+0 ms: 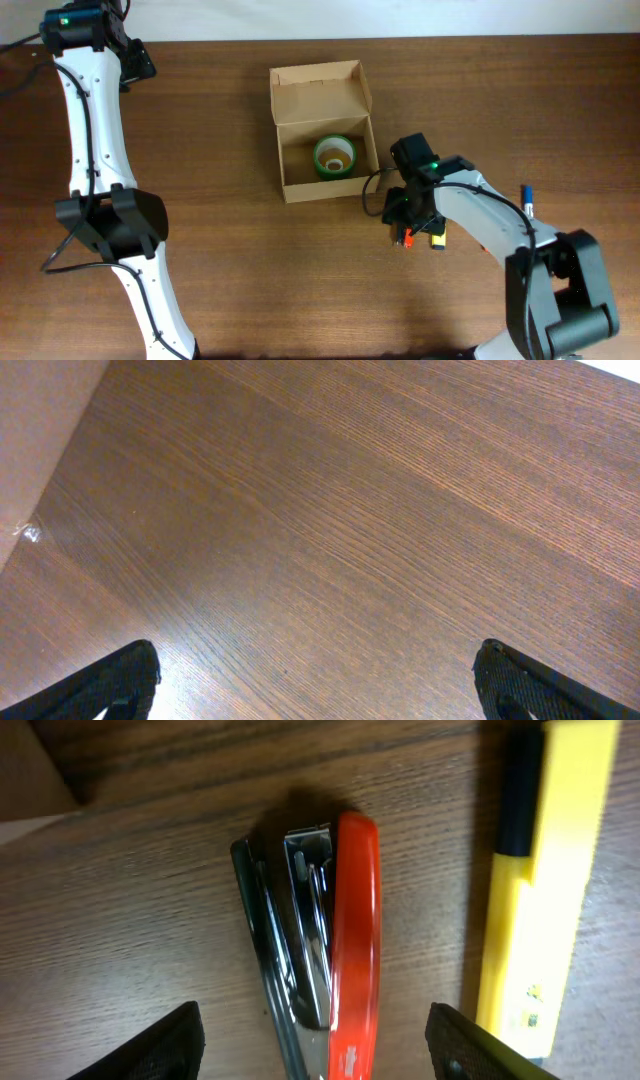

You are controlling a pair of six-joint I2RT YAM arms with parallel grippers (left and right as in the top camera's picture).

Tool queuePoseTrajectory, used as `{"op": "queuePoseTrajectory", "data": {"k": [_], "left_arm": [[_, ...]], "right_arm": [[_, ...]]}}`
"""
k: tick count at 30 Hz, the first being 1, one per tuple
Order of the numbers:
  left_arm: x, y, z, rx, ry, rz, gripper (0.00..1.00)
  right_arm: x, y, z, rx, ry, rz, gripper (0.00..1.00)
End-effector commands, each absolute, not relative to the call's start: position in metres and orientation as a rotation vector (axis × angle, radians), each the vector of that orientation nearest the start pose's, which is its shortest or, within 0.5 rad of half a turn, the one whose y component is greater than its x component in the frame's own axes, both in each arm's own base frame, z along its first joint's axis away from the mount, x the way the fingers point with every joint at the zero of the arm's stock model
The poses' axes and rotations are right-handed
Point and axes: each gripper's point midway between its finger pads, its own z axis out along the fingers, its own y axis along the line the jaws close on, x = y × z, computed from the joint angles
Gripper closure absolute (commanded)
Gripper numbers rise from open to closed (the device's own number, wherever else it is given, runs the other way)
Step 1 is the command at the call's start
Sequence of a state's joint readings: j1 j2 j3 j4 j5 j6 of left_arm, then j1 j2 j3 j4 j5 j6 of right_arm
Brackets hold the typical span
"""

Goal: Pack container
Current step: 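Move the right gripper to the red stapler and grasp it, then lift the red stapler and lower it into the box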

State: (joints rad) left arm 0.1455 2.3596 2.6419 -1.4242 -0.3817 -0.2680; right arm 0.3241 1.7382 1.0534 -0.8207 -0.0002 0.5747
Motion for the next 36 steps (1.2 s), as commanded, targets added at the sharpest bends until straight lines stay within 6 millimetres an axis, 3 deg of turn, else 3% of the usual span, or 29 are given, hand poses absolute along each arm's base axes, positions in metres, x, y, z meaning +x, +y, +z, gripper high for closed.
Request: {"op": "queuePoseTrajectory", "data": {"k": [1,4,6,8,9,11,16,19,23,28,33,36], "left_arm": [[0.504,0.14,0.227,-0.64,2.555,0.476,0.0],[0.504,0.14,0.227,-0.64,2.555,0.476,0.01],[0.504,0.14,0.227,-0.64,2.555,0.476,0.0],[0.504,0.14,0.227,-0.64,2.555,0.476,0.0],[0.504,0.14,0.227,-0.64,2.555,0.476,0.0],[0.504,0.14,0.227,-0.64,2.555,0.476,0.0],[0.504,0.14,0.227,-0.64,2.555,0.476,0.0],[0.504,0.14,0.227,-0.64,2.555,0.476,0.0],[0.504,0.14,0.227,-0.64,2.555,0.476,0.01],[0.504,0.14,0.227,-0.64,2.555,0.476,0.0],[0.504,0.14,0.227,-0.64,2.555,0.476,0.0],[0.504,0.14,0.227,-0.64,2.555,0.476,0.0]], "right_arm": [[0.287,0.094,0.006,0.347,3.098,-0.016,0.29],[0.289,0.093,-0.002,0.35,3.103,-0.028,0.3],[0.288,0.093,-0.009,0.351,3.117,-0.037,0.37],[0.288,0.093,-0.01,0.351,3.12,-0.039,0.54],[0.289,0.093,-0.01,0.35,3.116,-0.036,0.73],[0.291,0.094,-0.01,0.315,3.116,-0.033,0.89],[0.291,0.094,-0.01,0.315,3.115,-0.031,0.92],[0.3,0.104,0.001,0.205,3.112,0.04,0.96],[0.342,0.114,0.052,0.084,2.976,0.095,0.96],[0.38,0.098,0.108,0.028,2.881,0.084,0.96],[0.435,0.067,0.216,-0.187,2.632,0.041,0.96],[0.454,0.06,0.276,-0.414,2.457,-0.043,0.97]]}}
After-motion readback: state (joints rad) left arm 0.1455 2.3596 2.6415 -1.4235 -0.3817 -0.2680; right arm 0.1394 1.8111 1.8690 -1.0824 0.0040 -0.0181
